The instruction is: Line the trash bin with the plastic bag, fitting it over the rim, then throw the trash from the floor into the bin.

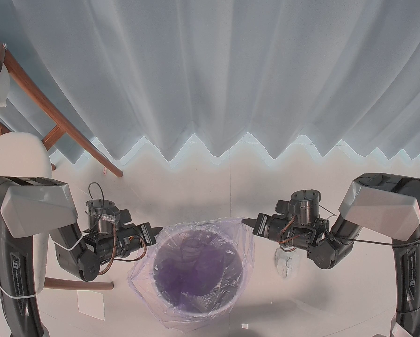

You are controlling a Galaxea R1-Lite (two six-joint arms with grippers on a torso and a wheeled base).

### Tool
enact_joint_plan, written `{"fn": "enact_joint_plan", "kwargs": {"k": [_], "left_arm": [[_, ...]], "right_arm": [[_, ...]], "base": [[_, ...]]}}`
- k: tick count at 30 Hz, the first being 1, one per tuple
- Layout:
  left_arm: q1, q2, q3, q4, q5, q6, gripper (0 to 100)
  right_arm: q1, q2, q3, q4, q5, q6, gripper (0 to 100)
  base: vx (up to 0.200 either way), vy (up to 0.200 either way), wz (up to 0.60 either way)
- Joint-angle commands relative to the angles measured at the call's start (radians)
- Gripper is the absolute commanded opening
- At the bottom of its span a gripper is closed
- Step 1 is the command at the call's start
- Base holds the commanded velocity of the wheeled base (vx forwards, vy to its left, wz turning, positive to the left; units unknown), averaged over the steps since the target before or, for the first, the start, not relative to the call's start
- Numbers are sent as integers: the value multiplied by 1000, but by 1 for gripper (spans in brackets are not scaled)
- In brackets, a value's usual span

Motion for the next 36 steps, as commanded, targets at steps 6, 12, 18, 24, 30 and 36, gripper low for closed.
{"fn": "enact_joint_plan", "kwargs": {"k": [6,12,18,24,30,36], "left_arm": [[21,65,-21,-46,5,-53,0],[19,112,-18,-115,64,-70,0],[18,137,-13,-174,67,-86,0],[15,134,-2,-195,67,-84,100],[9,80,39,-260,100,-87,100],[9,-15,166,-319,102,-90,100]], "right_arm": [[-13,40,-1,-3,16,43,0],[-11,56,-14,-6,16,71,0],[-11,83,0,-61,13,71,0],[-11,81,17,-67,9,76,100],[-8,-54,100,-69,7,208,100],[-8,-148,206,-90,9,244,100]], "base": [[0,0,0],[0,0,0],[0,0,0],[0,0,0],[0,0,0],[0,0,0]]}}
